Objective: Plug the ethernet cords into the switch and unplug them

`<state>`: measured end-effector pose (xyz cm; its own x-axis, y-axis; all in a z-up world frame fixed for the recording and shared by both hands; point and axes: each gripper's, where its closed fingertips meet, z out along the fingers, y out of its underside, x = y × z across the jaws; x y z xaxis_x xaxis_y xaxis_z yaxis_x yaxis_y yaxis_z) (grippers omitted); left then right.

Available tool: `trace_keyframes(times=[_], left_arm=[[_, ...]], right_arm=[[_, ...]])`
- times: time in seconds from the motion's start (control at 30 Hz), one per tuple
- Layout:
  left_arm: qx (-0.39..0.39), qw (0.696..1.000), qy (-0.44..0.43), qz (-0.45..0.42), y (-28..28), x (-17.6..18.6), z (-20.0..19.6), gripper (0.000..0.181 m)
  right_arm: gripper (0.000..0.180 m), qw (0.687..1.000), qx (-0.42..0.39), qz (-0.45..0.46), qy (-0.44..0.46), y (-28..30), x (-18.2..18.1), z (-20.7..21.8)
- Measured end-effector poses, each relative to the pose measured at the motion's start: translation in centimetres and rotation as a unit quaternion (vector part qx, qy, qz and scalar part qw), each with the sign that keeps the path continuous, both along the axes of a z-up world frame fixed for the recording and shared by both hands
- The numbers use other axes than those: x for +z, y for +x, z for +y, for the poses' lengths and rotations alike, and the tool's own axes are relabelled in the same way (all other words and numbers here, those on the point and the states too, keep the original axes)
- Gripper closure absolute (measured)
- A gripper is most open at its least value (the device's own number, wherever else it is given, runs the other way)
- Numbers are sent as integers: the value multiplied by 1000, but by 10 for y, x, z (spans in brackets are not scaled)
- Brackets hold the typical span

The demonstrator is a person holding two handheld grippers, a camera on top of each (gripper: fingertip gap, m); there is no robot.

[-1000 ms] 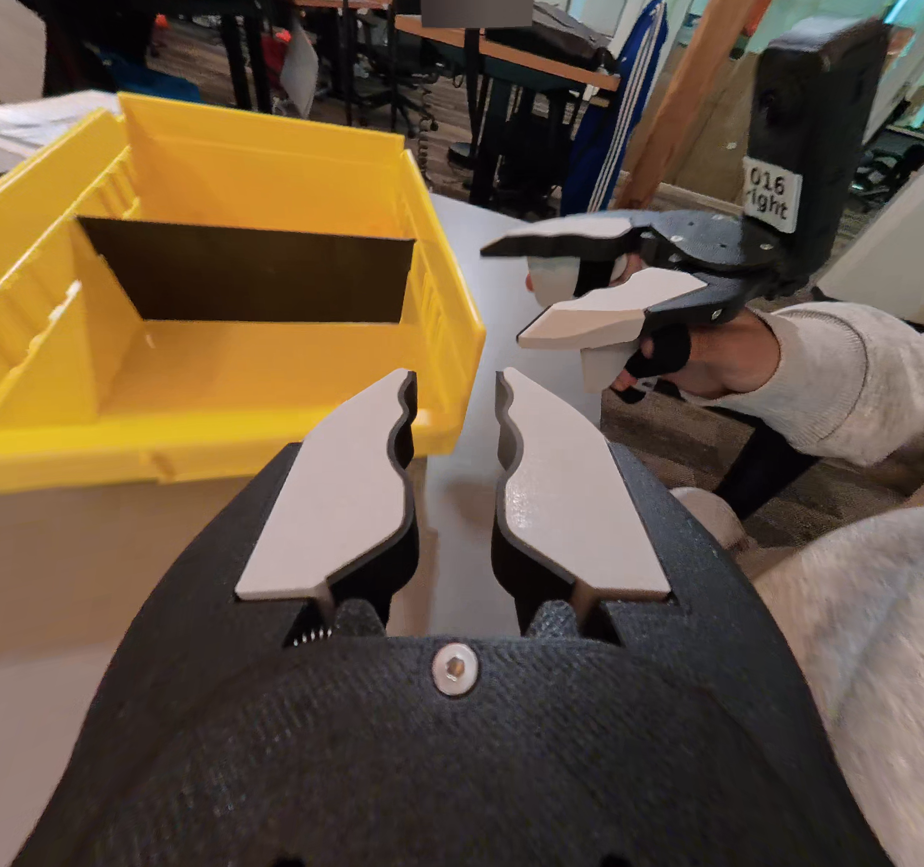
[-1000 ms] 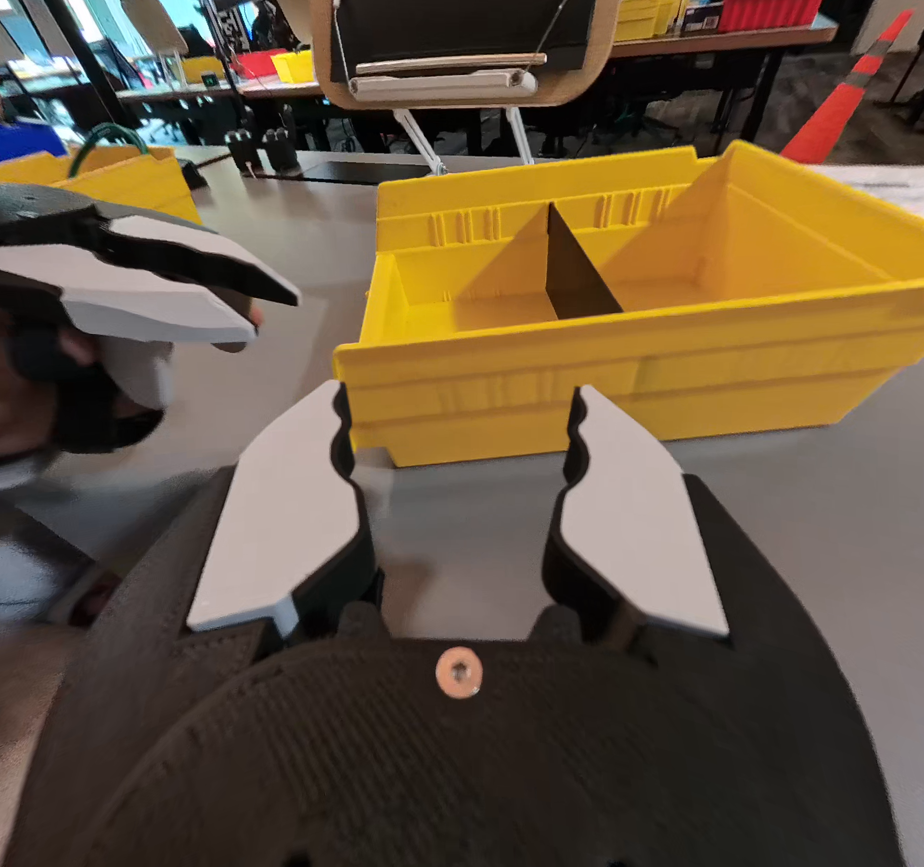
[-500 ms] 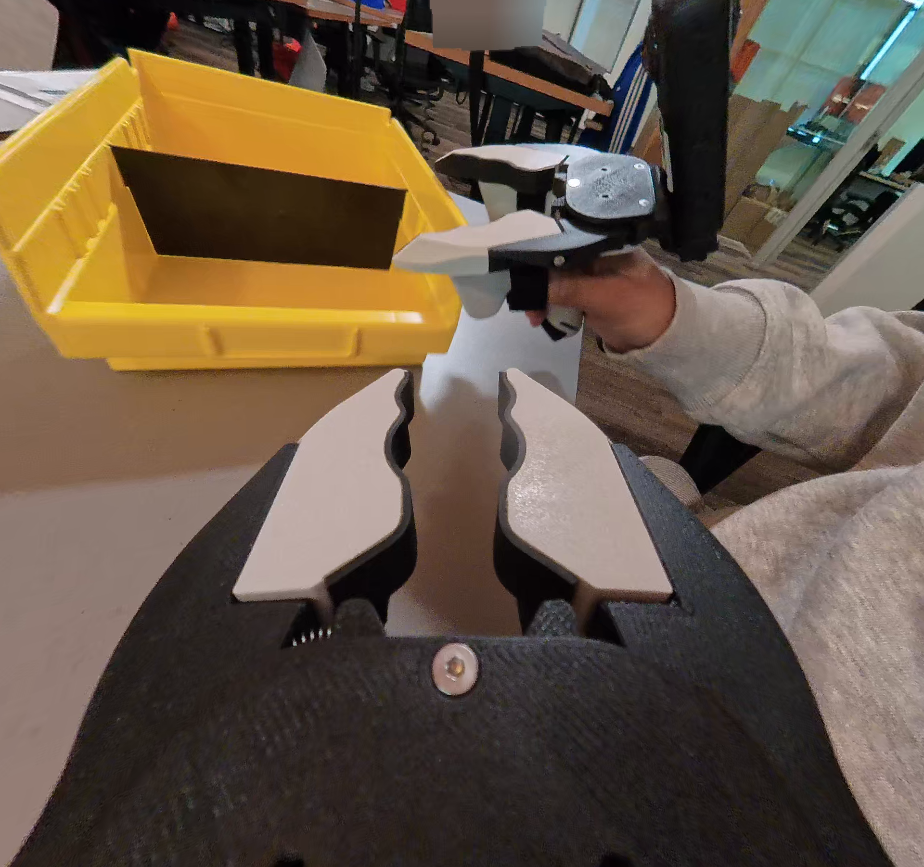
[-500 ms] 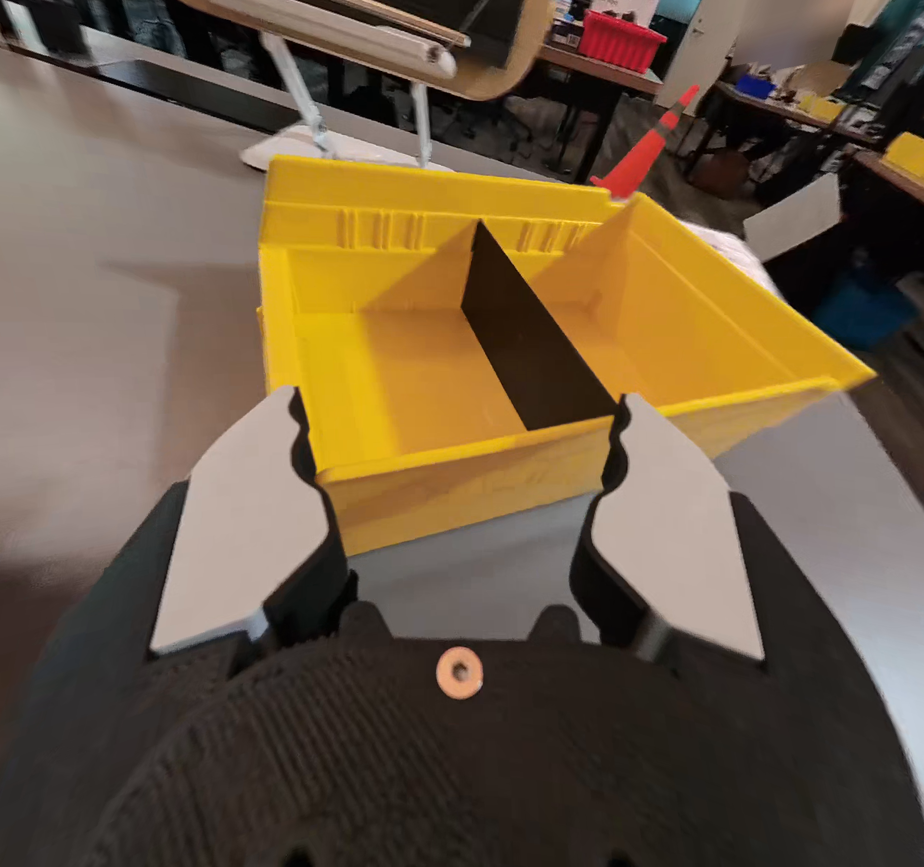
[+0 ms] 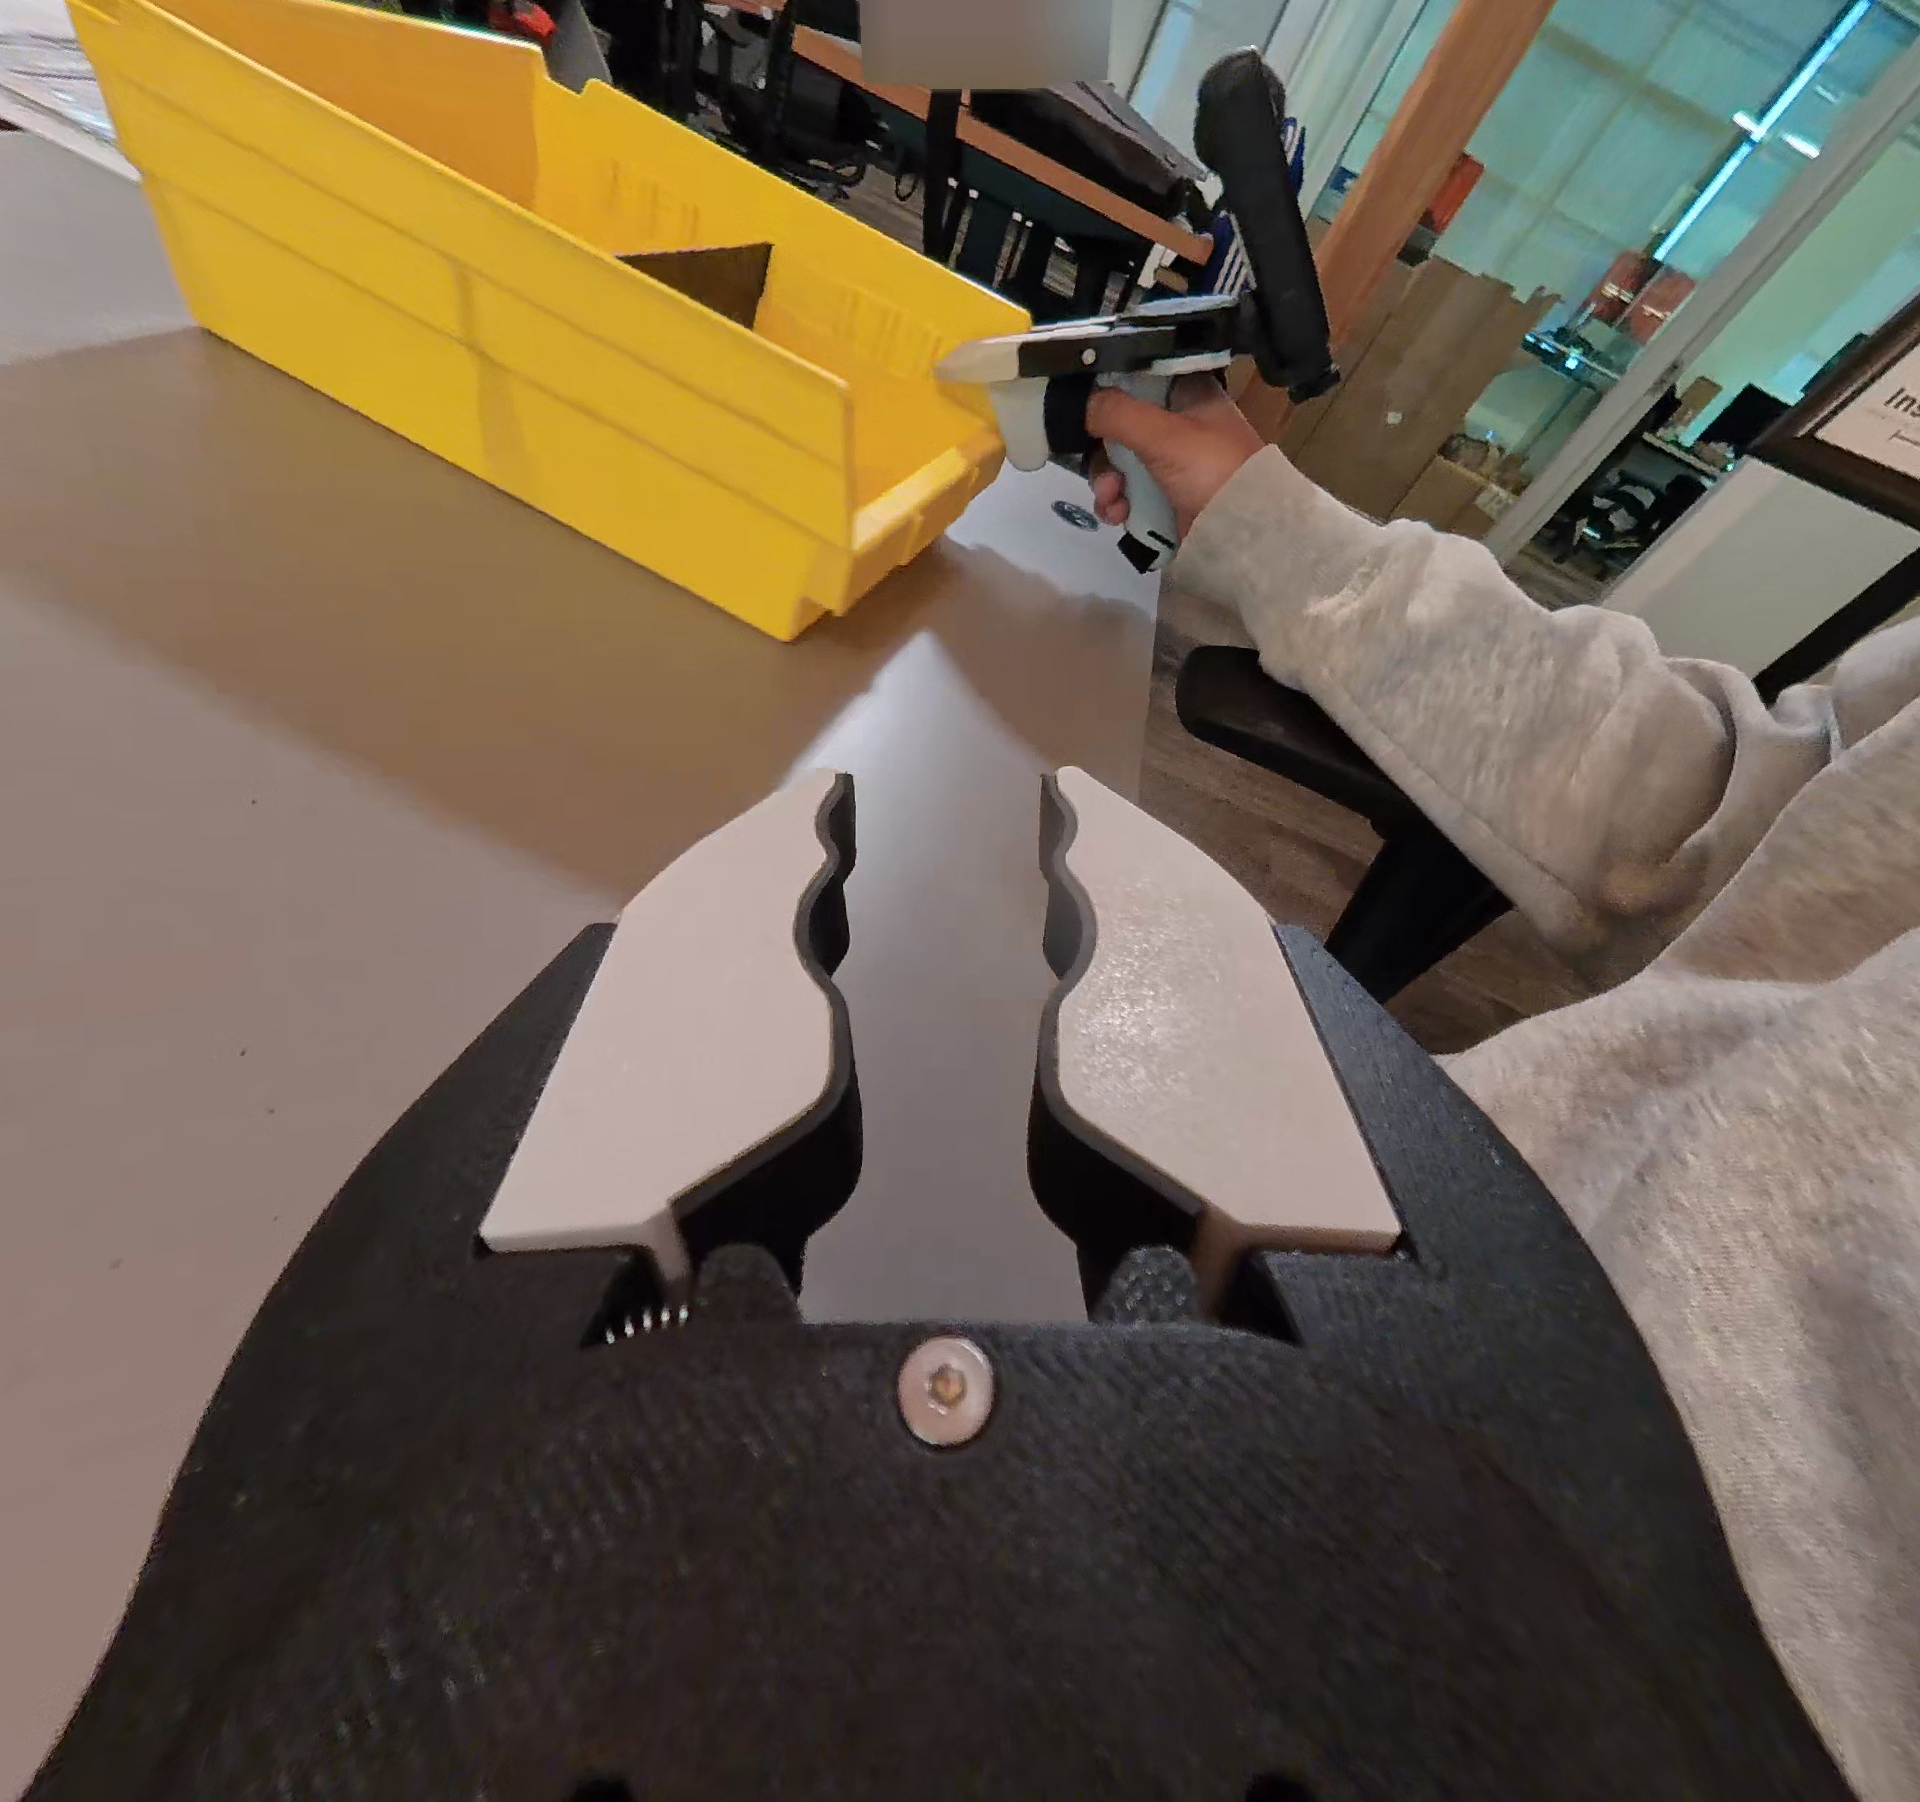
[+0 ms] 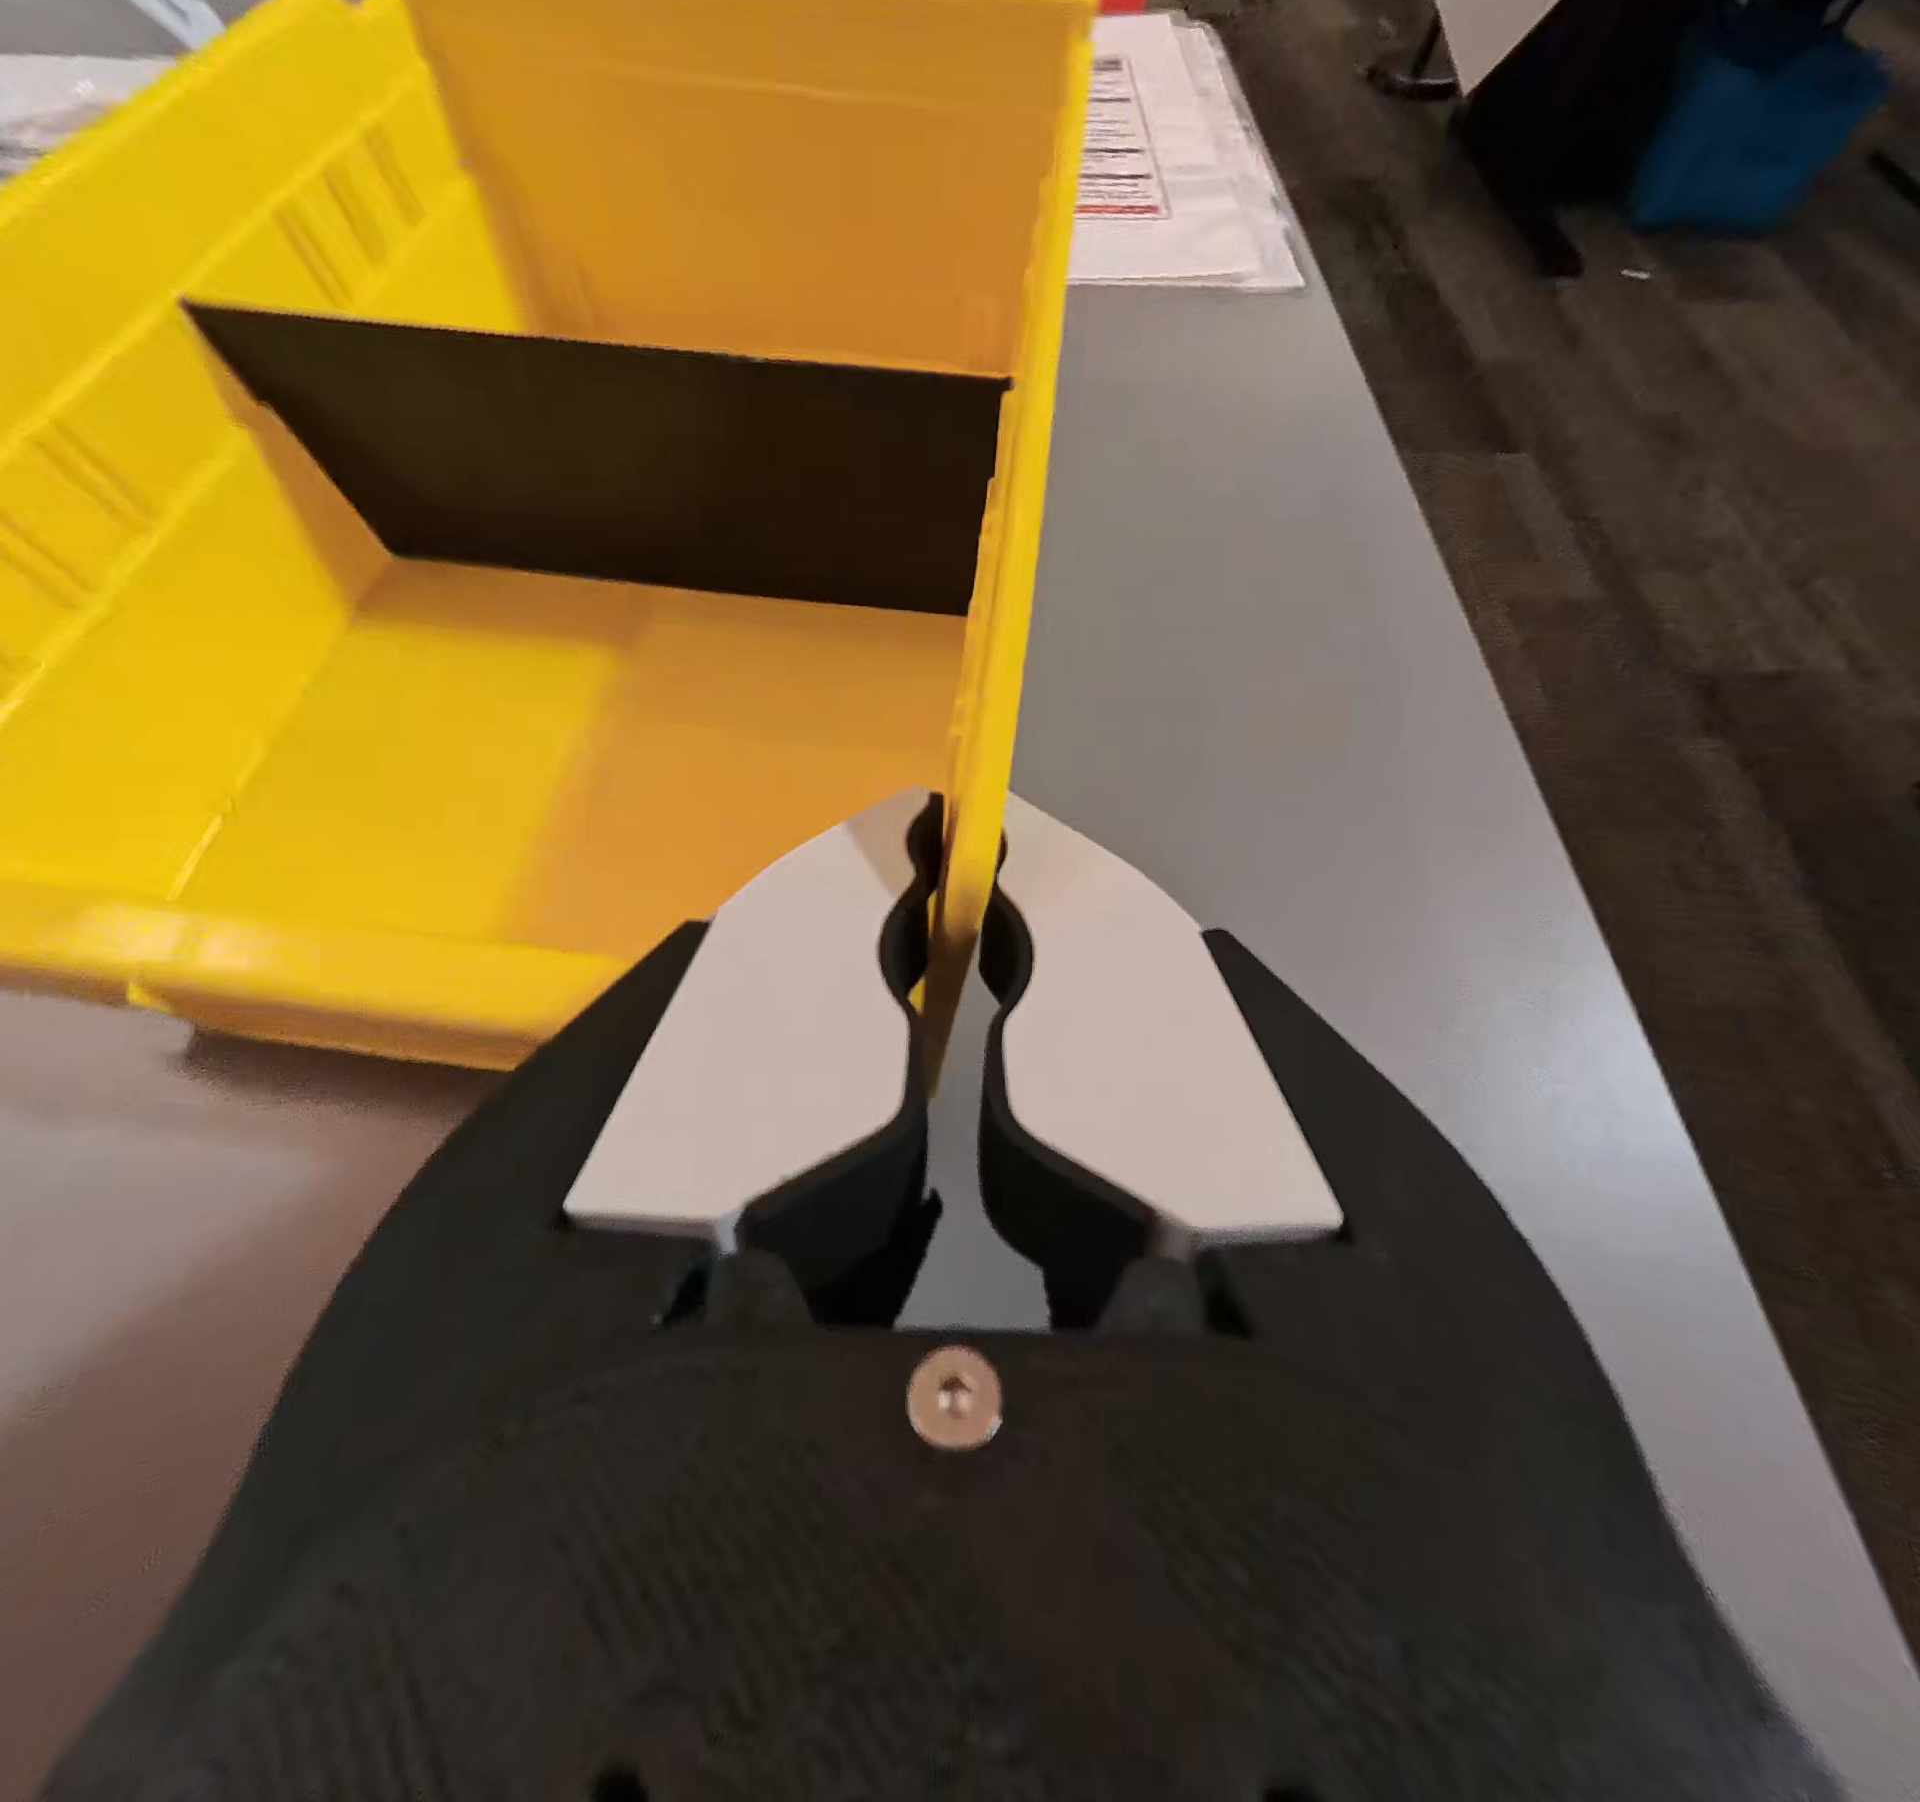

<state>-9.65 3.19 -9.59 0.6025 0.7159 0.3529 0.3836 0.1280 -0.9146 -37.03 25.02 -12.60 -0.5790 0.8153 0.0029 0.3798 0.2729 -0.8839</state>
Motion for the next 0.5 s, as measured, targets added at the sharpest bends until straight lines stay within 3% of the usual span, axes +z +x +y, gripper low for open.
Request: trace_keyframes(times=[0.23, 0.5], left_arm=[[-14, 1000, -3, -20, 1, -8, 3, 144], [-25, 999, -5, -28, 2, -11, 3, 143]], right_arm=[[177, 999, 28, -6, -35, -8, 1, 45], [177, 999, 31, 1, -40, -13, 2, 65]])
